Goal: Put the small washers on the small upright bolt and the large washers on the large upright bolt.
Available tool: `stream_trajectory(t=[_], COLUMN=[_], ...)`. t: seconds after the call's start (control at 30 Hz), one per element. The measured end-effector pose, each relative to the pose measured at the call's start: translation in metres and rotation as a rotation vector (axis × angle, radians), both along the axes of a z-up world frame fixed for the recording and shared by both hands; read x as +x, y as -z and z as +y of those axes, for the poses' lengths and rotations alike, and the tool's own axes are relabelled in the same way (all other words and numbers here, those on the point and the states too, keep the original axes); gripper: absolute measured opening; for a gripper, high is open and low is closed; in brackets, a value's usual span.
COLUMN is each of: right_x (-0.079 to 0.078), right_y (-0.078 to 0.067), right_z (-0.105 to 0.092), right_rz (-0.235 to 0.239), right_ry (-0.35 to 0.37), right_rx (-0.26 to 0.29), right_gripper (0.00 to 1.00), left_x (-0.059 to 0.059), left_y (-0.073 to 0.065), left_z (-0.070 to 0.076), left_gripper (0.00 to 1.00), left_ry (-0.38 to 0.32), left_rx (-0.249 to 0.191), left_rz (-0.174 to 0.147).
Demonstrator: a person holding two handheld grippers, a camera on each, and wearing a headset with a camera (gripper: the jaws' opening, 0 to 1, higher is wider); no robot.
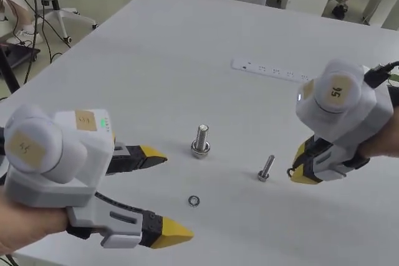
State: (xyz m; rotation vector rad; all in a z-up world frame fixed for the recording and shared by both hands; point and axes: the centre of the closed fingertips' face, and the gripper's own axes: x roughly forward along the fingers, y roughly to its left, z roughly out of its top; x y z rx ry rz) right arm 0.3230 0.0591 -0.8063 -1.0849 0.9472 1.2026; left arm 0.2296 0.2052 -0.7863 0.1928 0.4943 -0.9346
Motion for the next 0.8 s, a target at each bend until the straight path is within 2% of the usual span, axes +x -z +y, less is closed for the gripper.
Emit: stream_trajectory(t=[0.4, 0.8], right_x=[0.013, 0.023], right_y=[-0.013, -0.008], right_z=[0.017, 0.028], right_rz=[-0.038, -0.034], right_ry=[-0.042, -0.078], right_rx=[0.007, -0.007], right_gripper=[0.14, 0.14], left_x=[0.000, 0.001], left_y=[0.001, 0.001], left_z=[0.002, 0.003], left_gripper=[0.70, 0.70], left_ry=[-0.008, -0.018], left_rx=[0.002, 0.000], left_rz=[0.004, 0.007])
